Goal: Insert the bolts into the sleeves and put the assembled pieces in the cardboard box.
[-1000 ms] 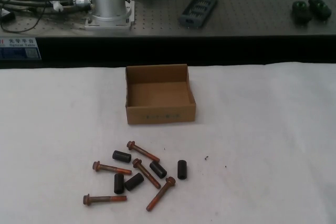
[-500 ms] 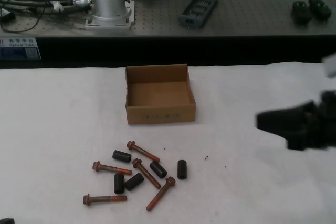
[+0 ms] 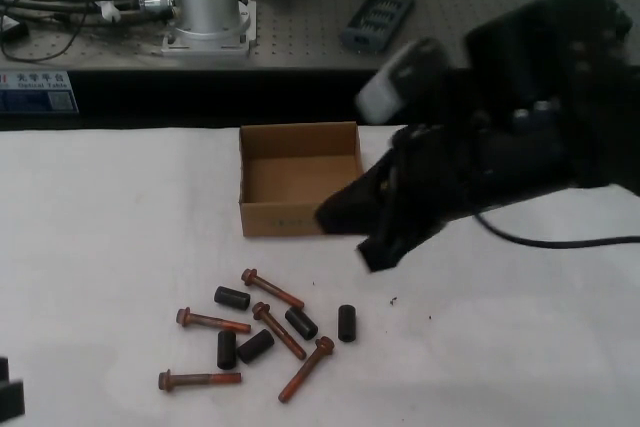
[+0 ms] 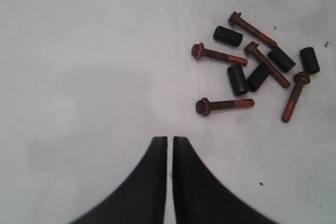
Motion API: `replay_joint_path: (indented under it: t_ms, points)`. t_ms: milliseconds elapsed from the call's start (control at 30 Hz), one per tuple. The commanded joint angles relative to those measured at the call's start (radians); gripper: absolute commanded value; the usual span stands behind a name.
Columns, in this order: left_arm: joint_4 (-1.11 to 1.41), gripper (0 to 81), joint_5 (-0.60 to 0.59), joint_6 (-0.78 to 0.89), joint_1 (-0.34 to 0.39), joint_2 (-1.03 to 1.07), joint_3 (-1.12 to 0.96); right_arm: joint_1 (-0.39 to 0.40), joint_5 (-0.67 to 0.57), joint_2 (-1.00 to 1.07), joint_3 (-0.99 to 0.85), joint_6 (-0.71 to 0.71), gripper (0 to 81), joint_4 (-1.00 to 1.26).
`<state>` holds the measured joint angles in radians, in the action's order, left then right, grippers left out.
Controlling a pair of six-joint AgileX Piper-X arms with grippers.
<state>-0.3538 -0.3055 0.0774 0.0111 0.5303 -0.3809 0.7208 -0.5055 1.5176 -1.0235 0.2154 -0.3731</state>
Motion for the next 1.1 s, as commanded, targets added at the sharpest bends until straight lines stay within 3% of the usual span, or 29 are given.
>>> replay_joint_path:
  t_ms: [0, 267, 500, 700, 800, 933, 1000, 1067]
  points:
    - [-0.010, 3.6, 0.030, -0.010, 0.004, 0.124, -0.121, 0.070, 0.131, 0.081, -0.137, 0.212, 3.7, -0.186]
    - [0.011, 3.6, 0.040, -0.010, 0.001, 0.129, -0.130, 0.150, 0.181, 0.259, -0.347, 0.281, 0.6, -0.332]
    - [-0.022, 3.6, 0.040, -0.008, 0.001, 0.126, -0.130, 0.203, 0.240, 0.375, -0.451, 0.279, 26.3, -0.363]
    - [-0.072, 4.2, 0.040, -0.010, 0.001, 0.126, -0.130, 0.271, 0.287, 0.442, -0.494, 0.279, 26.5, -0.368]
    - [-0.081, 14.0, 0.059, -0.010, 0.001, 0.123, -0.133, 0.291, 0.294, 0.469, -0.503, 0.271, 26.5, -0.372]
    - [-0.134, 38.6, 0.171, -0.010, 0.001, 0.107, -0.159, 0.306, 0.294, 0.499, -0.513, 0.249, 26.5, -0.379]
    - [-0.165, 41.0, 0.190, -0.010, 0.001, 0.105, -0.182, 0.310, 0.294, 0.512, -0.522, 0.249, 26.5, -0.385]
    - [-0.180, 37.7, 0.190, -0.010, 0.001, 0.105, -0.203, 0.312, 0.294, 0.518, -0.527, 0.249, 26.5, -0.385]
